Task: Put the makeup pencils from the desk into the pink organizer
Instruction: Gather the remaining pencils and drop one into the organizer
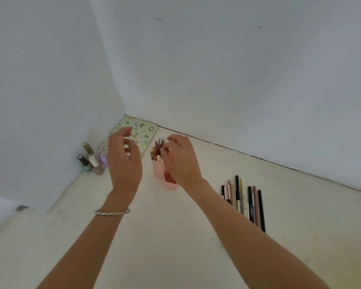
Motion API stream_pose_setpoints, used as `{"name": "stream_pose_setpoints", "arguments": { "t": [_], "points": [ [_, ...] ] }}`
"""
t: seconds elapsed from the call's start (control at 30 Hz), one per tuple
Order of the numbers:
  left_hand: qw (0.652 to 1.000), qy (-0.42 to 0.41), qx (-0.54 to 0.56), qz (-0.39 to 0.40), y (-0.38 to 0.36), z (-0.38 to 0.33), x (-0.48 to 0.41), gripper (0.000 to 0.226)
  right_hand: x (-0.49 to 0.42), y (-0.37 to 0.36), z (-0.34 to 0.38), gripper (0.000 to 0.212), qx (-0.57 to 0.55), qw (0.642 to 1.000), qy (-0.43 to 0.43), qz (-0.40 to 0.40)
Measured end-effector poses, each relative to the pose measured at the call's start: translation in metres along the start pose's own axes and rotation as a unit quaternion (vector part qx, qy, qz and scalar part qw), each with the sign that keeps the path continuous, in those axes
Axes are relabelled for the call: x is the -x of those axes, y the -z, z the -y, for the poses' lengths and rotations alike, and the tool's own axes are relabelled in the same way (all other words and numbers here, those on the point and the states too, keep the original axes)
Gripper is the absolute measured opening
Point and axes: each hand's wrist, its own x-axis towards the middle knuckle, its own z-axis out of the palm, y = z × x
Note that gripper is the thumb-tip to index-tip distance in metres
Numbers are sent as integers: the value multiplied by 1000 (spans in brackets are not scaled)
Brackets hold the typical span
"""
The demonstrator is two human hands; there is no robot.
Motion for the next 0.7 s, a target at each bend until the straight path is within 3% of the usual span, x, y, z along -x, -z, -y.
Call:
{"name": "stream_pose_setpoints", "arguments": {
  "t": [0.1,0.2,0.3,0.37,0.5,0.6,0.7],
  "points": [
    [1000,-9,6,25,-16,-17,22,22,5,11,-10,23,14,998,-2,-61],
    [984,4,-9,179,-50,-32,63,12,4,44,-28,24,-18,991,-53,-125],
    [917,81,-129,368,-94,-32,108,15,9,78,-50,27,-30,983,-117,-141],
    [872,141,-187,429,-116,-29,132,20,20,99,-62,29,-23,978,-152,-142],
    [826,146,-251,483,-142,-33,164,33,49,135,-88,29,-10,968,-210,-136],
    [825,125,-271,480,-149,-32,173,32,71,148,-102,29,-2,962,-235,-140],
    [829,156,-247,477,-153,-21,169,24,85,150,-110,28,-8,956,-255,-143]
  ]
}}
